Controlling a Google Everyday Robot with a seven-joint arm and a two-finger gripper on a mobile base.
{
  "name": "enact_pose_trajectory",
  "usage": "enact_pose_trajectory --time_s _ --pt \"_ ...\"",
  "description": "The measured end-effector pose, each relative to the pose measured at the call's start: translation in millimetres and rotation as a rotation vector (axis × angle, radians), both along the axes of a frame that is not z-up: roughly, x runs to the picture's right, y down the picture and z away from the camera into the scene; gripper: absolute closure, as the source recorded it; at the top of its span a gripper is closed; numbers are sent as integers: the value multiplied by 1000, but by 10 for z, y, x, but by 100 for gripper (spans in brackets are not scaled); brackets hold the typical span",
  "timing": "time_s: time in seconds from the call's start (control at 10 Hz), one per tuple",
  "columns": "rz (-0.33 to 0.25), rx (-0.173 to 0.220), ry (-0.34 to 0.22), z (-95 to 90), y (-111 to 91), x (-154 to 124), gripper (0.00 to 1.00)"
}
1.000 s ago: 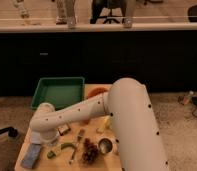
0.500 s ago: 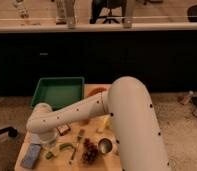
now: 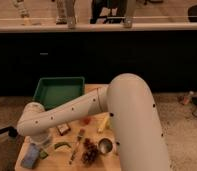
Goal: Place pepper in red bowl
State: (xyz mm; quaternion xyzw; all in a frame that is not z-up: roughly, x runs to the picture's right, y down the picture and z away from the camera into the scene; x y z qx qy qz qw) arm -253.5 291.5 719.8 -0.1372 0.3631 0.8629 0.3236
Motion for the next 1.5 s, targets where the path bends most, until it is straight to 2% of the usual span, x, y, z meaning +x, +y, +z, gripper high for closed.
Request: enact_pose_trajectory --time_s 0.4,0.9,1.0,1.4,1.5 --pt "5 57 5 -179 -360 -150 100" --pt "45 117 35 -180 -811 -316 100" --pt "60 134 49 -169 -959 -335 100" --pt "108 183 95 -198 -1349 -318 100" --pt "115 190 100 -218 -1386 -301 100"
